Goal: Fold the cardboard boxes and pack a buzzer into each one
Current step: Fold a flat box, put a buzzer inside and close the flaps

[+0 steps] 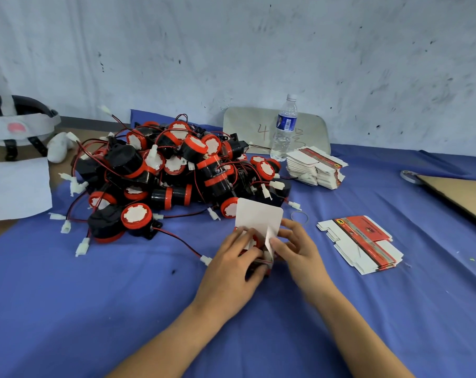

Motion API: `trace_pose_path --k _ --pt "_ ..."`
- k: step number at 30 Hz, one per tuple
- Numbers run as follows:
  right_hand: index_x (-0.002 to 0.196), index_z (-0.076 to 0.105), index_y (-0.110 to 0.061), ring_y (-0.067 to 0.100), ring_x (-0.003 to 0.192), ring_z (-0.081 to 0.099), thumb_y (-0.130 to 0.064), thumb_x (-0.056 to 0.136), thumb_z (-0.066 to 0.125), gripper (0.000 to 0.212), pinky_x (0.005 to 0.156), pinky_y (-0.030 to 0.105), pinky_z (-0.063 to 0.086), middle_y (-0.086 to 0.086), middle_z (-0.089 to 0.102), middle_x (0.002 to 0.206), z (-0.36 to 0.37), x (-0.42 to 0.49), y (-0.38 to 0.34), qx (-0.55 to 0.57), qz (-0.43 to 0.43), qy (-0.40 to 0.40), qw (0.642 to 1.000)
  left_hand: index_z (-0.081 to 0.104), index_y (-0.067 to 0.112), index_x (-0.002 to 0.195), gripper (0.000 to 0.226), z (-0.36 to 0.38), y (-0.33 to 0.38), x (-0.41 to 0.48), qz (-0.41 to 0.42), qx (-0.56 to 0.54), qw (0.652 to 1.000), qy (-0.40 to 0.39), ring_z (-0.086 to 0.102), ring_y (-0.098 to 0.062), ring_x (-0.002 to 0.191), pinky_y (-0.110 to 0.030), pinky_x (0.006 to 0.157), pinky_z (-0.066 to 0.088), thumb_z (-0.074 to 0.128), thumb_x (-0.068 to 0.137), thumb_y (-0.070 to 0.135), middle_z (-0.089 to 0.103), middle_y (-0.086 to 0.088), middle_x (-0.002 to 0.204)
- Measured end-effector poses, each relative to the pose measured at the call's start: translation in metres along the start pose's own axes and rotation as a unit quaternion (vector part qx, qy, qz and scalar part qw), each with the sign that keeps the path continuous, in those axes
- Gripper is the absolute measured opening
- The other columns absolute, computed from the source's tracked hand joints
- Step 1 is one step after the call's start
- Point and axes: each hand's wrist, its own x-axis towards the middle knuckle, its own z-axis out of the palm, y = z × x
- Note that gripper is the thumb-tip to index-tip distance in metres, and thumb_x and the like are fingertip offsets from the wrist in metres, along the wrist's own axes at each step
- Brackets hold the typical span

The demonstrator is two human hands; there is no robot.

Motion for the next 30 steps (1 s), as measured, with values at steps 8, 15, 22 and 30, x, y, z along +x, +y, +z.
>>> trace_pose_path --k 8,15,22,30 --pt "0.103 0.062 -0.023 0.001 0.084 0.060 0.000 0.090 0.061 0.027 0.073 0.012 0.047 -0.012 0.070 0.097 0.003 0.002 0.002 -0.043 0.006 -0.008 0.999 0.046 0.029 0.093 0.026 -0.003 0.004 -0.001 -0.060 -0.109 0.992 0.020 0.043 0.002 0.112 0.000 0.081 0.033 0.070 0.086 0.023 0.046 0.018 0.114" --pt "0.102 0.060 -0.030 0.014 0.089 0.058 0.002 0.088 0.058 0.034 0.077 0.023 0.048 0.000 0.067 0.098 0.002 0.001 0.001 -0.102 -0.047 -0.018 0.994 0.066 0.015 0.115 0.023 0.000 0.002 -0.001 0.017 -0.038 0.999 0.003 0.032 -0.014 0.141 -0.023 0.120 0.009 0.062 0.093 0.020 0.053 0.001 0.139" --pt "0.075 0.063 -0.010 0.011 0.069 0.055 -0.035 0.084 0.058 0.027 0.064 0.017 0.043 -0.001 0.064 0.074 0.003 -0.006 -0.011 0.024 -0.085 0.049 0.995 0.066 0.012 0.106 0.031 -0.003 0.010 0.001 0.067 -0.080 0.993 -0.045 0.037 -0.011 0.135 -0.005 0.110 0.009 0.069 0.085 0.034 0.057 0.003 0.135" --pt "0.093 0.073 -0.023 0.003 0.076 0.065 -0.010 0.094 0.061 0.017 0.067 0.010 0.046 -0.011 0.072 0.083 -0.001 -0.006 -0.012 -0.034 -0.108 0.062 0.992 0.068 0.010 0.101 0.032 0.001 0.010 0.000 0.067 -0.093 0.993 -0.020 0.037 -0.007 0.135 -0.025 0.119 0.018 0.072 0.083 0.037 0.059 0.001 0.132"
